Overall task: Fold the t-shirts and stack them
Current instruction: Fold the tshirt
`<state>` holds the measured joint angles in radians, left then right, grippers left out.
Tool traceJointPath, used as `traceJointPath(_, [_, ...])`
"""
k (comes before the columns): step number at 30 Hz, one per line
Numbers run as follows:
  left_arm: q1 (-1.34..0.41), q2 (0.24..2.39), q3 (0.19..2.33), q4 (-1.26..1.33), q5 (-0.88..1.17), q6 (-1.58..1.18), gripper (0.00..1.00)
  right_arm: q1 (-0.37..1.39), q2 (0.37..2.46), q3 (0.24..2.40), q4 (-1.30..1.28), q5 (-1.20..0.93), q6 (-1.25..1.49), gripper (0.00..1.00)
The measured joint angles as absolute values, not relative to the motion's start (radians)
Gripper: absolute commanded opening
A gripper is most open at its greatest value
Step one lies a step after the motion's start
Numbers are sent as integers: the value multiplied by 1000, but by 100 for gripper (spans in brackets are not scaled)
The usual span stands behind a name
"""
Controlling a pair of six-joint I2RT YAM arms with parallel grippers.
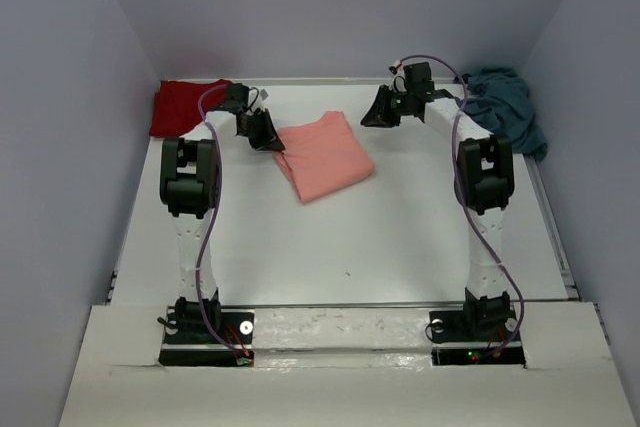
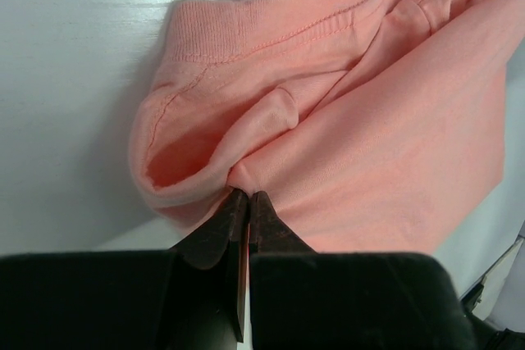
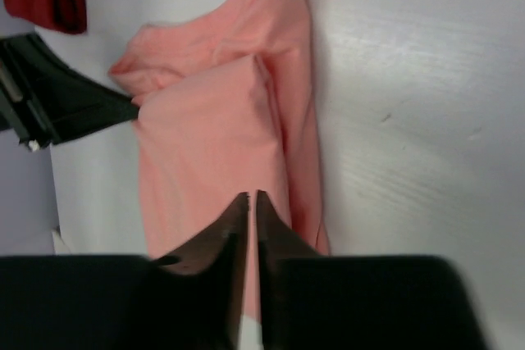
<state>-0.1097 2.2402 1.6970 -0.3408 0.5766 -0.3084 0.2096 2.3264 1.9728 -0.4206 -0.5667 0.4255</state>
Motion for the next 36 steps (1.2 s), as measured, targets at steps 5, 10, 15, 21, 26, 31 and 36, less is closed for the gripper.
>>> traceJointPath(5, [-110,2240,1702,-342,579,-308,10,210,2185,1832,-443,-670,465,0])
traceJointPath(10, [-110,2240,1705,-346,580,-308,10,210,2112,1718,-441,-829,525,0])
traceJointPath(15, [-110,2240,1725,-358,582,-308,10,210,2138,1630,-451,-935,551,0])
traceJointPath(21, [-110,2241,1739,-364,583,-307,10,214,2188,1601,-453,-994,559,0])
traceJointPath(26, [-110,2241,1740,-367,583,-304,10,224,2231,1601,-435,-1029,572,0])
traceJointPath(31, [-110,2241,1740,-367,583,-303,10,252,2268,1599,-435,-1013,572,0])
traceJointPath(36, [-110,2241,1740,-367,583,-303,10,284,2280,1599,-449,-929,548,0])
